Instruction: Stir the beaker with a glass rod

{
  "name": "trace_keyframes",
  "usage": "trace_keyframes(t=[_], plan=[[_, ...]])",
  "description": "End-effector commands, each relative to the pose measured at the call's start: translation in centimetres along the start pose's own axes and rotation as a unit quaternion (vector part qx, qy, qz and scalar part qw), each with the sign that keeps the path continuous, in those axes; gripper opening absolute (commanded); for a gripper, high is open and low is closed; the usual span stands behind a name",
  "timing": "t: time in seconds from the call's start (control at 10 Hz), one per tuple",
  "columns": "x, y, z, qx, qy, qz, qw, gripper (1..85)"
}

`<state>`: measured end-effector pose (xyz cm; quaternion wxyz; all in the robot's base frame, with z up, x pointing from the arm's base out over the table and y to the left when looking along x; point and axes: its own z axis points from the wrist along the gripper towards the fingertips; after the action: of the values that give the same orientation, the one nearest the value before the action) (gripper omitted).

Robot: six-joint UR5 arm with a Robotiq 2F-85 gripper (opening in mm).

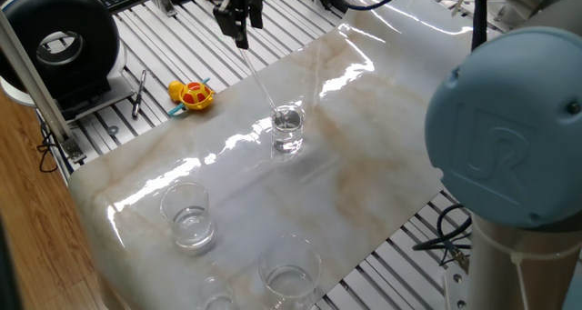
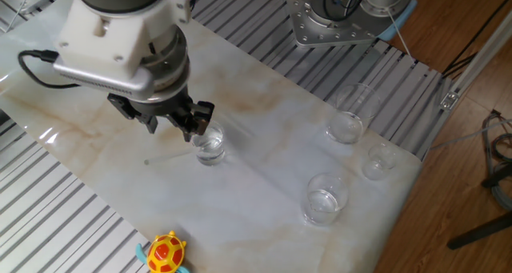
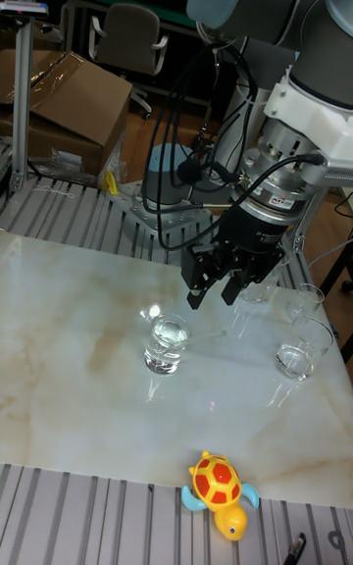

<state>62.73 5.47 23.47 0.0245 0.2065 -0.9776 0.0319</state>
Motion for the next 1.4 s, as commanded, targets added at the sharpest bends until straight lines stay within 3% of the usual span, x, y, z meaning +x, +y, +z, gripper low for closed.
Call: trace_keyframes(t=[0.0, 0.3, 0.7, 1.0, 1.3], plan=[[-0.3, 0.2, -0.4, -0.01, -0.005, 0.029, 0.9995, 52.7], [-0.5, -0.6, -0.3, 0.004, -0.005, 0.052, 0.9986, 52.7], [-3.8, 0.2, 0.7, 0.0, -0.007, 0.083, 0.9965, 52.7], [-3.3, 0.7, 0.7, -0.008, 0.004, 0.102, 0.9948, 51.0], [-3.6, 0.8, 0.7, -0.011, -0.001, 0.098, 0.9951, 51.0]])
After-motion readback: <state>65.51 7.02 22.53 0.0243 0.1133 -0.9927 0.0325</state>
